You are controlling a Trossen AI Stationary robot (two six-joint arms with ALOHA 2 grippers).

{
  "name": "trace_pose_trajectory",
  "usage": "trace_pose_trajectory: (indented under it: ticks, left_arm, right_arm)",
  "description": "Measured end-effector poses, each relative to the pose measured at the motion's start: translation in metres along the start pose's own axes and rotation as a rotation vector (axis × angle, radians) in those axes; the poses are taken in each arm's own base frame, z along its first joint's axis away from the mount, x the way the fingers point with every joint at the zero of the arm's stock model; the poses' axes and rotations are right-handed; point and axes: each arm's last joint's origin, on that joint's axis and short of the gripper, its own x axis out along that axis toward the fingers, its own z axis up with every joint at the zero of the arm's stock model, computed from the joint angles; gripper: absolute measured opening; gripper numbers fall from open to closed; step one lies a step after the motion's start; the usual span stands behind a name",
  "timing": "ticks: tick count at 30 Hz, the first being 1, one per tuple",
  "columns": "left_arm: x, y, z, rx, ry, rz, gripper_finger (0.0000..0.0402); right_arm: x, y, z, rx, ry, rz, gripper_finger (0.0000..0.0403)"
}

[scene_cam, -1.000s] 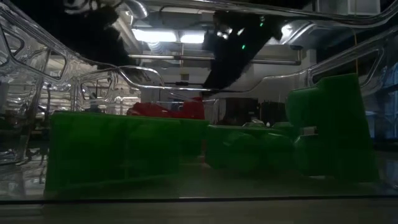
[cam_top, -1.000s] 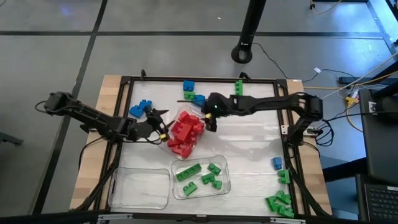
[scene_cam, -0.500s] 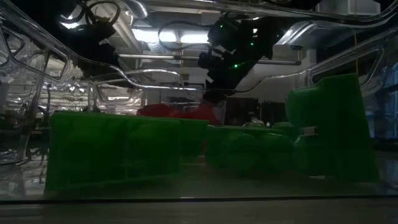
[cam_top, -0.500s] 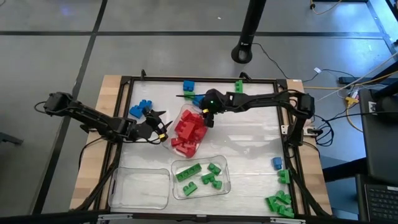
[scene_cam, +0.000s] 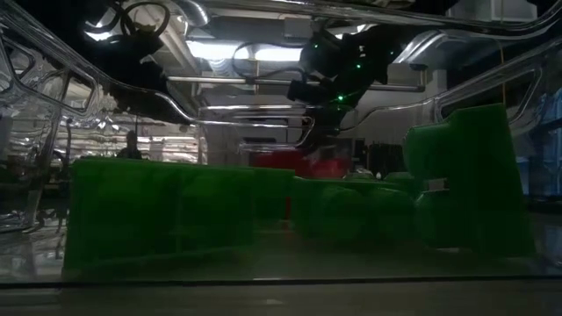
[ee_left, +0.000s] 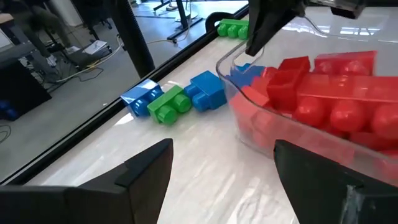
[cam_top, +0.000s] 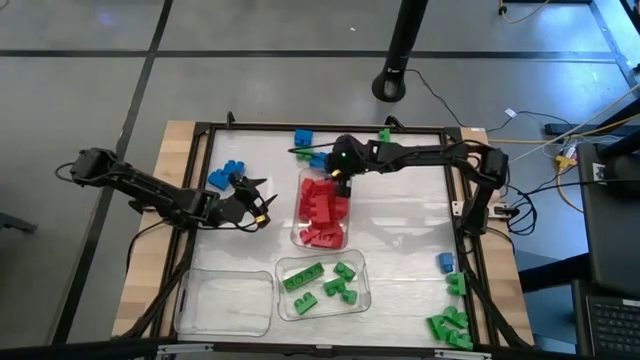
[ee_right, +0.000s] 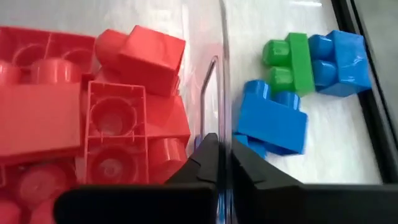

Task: Sort blocks
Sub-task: Adjust the top transparent bin

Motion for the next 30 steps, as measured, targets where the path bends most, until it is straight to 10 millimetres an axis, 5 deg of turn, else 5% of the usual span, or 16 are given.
trace_pose_trajectory:
  ticks: [14,30]
  left_arm:
    - [-0.004,-0.003,-0.002,0.015,0.006,-0.024,0.0269]
    - [-0.004,-0.003,-0.002,0.012,0.005,-0.022,0.0269]
  right_arm:
    - [-0.042,-0.013,-0.022,-0.213,0.219,0.063,0.0008]
    - [-0.060,-0.028,-0.051,-0.127,0.489,0.054,0.0010]
